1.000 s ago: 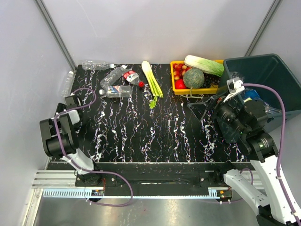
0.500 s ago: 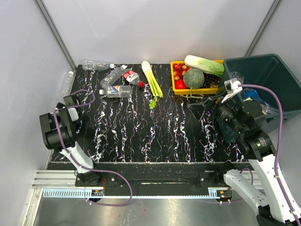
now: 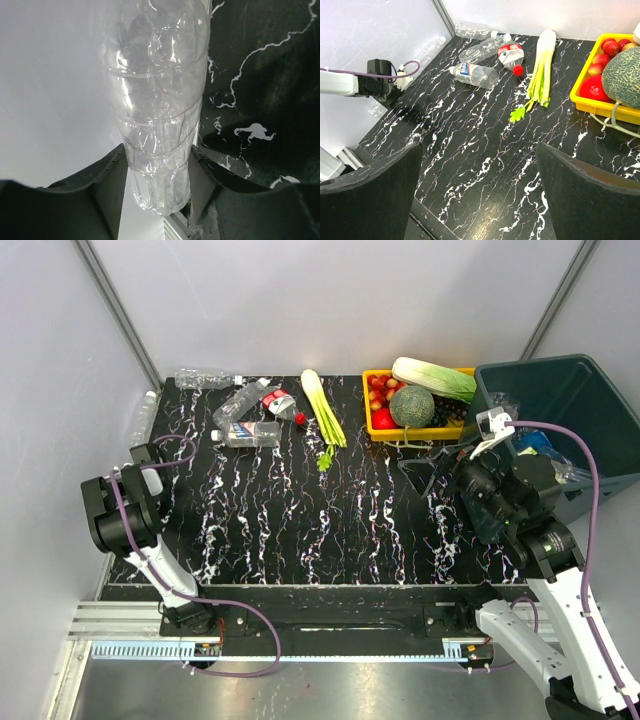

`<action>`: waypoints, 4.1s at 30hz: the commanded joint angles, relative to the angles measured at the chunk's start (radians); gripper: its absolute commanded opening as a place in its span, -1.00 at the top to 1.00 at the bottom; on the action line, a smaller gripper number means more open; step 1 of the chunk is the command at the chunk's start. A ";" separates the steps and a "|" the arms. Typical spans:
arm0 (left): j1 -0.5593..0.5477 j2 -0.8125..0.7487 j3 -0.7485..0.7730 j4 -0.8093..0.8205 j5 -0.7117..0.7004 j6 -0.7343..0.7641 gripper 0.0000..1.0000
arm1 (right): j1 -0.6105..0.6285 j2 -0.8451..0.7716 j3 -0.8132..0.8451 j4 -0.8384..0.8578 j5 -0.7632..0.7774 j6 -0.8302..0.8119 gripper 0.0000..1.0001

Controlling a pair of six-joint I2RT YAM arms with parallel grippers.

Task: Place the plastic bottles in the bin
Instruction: Pick up the plastic bottle from the corner of the board, then place the plastic bottle in the trash bin.

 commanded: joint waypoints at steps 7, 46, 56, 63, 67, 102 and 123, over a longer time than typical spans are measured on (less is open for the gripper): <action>-0.071 -0.021 0.034 -0.004 -0.020 -0.062 0.24 | 0.005 0.015 0.013 0.051 0.007 -0.011 -0.99; -0.528 -1.207 -0.224 -0.018 1.170 -0.987 0.77 | 0.005 0.094 0.041 0.212 -0.094 0.182 -0.99; -0.710 -1.189 -0.333 0.082 1.310 -1.026 0.75 | 0.114 0.244 0.039 0.320 -0.122 0.257 -0.98; -0.757 -1.149 -0.310 0.037 1.319 -1.024 0.76 | 0.310 0.448 0.145 0.387 -0.053 0.265 -0.82; -0.760 -1.127 -0.293 -0.032 1.325 -1.029 0.77 | 0.382 0.567 0.224 0.425 -0.004 0.256 -0.78; -0.781 -1.167 -0.300 -0.061 1.308 -1.006 0.42 | 0.534 0.793 0.317 0.335 0.070 0.173 -0.45; -0.783 -1.193 -0.291 -0.109 1.242 -0.988 -0.98 | 0.514 0.569 0.410 0.237 0.647 -0.164 0.74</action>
